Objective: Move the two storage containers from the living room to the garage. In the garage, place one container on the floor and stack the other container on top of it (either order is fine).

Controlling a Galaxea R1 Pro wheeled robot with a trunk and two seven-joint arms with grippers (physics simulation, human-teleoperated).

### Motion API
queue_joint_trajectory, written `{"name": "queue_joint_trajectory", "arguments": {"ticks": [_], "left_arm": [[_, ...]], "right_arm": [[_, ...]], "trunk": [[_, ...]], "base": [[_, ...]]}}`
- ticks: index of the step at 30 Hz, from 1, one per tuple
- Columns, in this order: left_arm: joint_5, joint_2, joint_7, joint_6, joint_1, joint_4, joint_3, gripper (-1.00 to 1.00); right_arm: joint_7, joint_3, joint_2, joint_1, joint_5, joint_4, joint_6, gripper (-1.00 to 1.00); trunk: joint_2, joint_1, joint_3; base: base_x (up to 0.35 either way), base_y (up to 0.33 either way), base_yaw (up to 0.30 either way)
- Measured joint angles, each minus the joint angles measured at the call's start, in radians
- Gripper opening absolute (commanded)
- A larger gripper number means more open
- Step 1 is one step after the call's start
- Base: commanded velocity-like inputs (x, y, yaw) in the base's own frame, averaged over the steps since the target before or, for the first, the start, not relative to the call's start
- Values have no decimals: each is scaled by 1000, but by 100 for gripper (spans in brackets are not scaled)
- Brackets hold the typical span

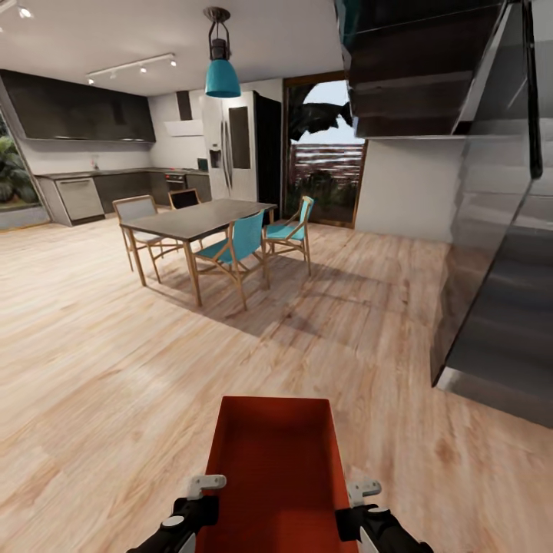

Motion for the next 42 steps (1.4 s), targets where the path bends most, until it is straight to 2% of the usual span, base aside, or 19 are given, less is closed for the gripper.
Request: {"name": "queue_joint_trajectory", "arguments": {"ticks": [42], "left_arm": [[0,0,0,0,0,0,0,-100]], "right_arm": [[-2,2,0,0,-3,0,0,-100]], "trunk": [[0,0,0]], "base": [[0,0,-286]]}}
